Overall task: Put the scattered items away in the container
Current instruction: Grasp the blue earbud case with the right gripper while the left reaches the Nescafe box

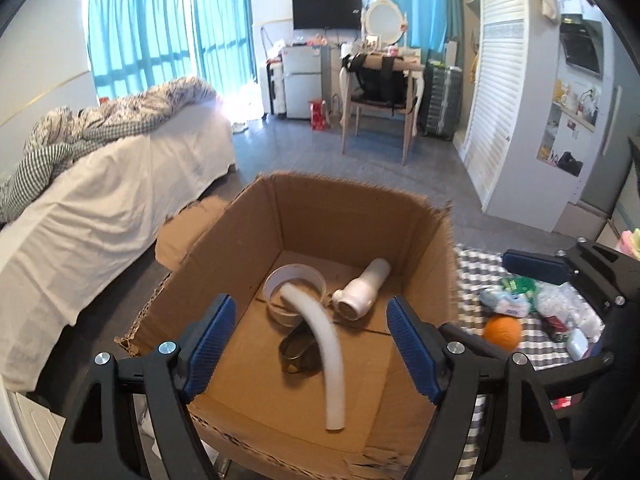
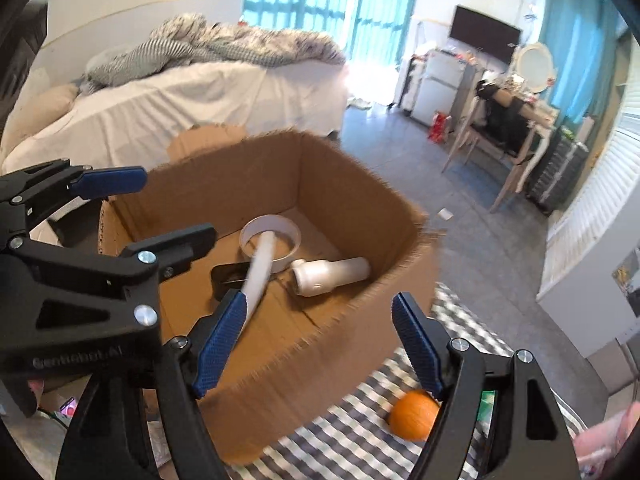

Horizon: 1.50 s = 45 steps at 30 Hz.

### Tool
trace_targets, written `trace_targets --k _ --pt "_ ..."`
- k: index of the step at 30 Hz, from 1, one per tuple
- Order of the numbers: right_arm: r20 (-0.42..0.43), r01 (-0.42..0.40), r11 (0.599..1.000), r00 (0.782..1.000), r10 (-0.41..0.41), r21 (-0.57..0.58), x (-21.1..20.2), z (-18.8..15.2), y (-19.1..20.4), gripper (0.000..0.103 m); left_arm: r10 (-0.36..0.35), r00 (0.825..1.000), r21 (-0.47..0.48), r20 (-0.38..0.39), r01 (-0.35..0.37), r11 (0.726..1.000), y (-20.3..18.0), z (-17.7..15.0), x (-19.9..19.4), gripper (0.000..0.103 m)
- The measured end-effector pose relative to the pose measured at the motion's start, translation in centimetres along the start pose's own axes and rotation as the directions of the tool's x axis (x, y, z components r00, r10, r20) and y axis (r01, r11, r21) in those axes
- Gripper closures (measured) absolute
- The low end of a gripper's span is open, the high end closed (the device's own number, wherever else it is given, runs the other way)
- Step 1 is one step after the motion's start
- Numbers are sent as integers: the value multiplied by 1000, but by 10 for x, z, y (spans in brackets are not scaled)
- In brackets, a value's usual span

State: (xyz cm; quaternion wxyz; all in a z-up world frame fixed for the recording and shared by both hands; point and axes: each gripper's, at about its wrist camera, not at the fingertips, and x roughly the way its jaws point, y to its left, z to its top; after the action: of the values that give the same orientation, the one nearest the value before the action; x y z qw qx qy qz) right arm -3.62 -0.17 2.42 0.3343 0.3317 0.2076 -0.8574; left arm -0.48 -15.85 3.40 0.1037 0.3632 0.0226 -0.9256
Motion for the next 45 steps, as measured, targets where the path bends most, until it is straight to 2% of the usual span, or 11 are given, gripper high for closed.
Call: trace_targets --k 4,5,9,16,21,25,29,33,37,43,45 --pt "73 62 996 995 -66 59 -51 -17 -28 24 -39 998 34 50 38 999 -25 3 -29 16" --pt "92 81 994 992 -89 78 -65 -23 -38 19 -50 997 45 63 47 998 -32 4 -35 14" --pt "121 189 970 970 -209 156 -112 -50 -78 18 -131 987 99 98 121 988 -71 -2 -52 4" --pt "-3 346 886 932 -363 310 -146 -124 -157 11 -239 971 135 -6 237 962 -141 -27 -23 0" --pt "-104 342 837 938 -330 427 -137 -182 -199 11 -249 961 168 -124 267 949 -189 -57 7 0" --pt "-138 298 824 954 -265 482 -122 -212 -214 11 -267 945 183 -190 301 936 -211 -81 17 0" --pt "-142 248 843 969 -205 477 -98 -219 -217 11 -303 911 202 -280 364 909 -231 -105 21 0" --pt "-165 200 868 976 -139 454 -65 -223 -209 11 -305 893 225 -330 388 894 -244 -117 25 0" --pt "-220 208 881 968 -122 425 -35 -225 -203 11 -312 880 235 -357 408 882 -250 -119 30 0" --pt "-256 224 883 959 -124 413 -14 -226 -206 12 -322 841 245 -435 455 856 -262 -129 43 0" --pt "-267 224 883 956 -118 412 -9 -226 -206 12 -329 838 242 -437 461 854 -262 -129 45 0"
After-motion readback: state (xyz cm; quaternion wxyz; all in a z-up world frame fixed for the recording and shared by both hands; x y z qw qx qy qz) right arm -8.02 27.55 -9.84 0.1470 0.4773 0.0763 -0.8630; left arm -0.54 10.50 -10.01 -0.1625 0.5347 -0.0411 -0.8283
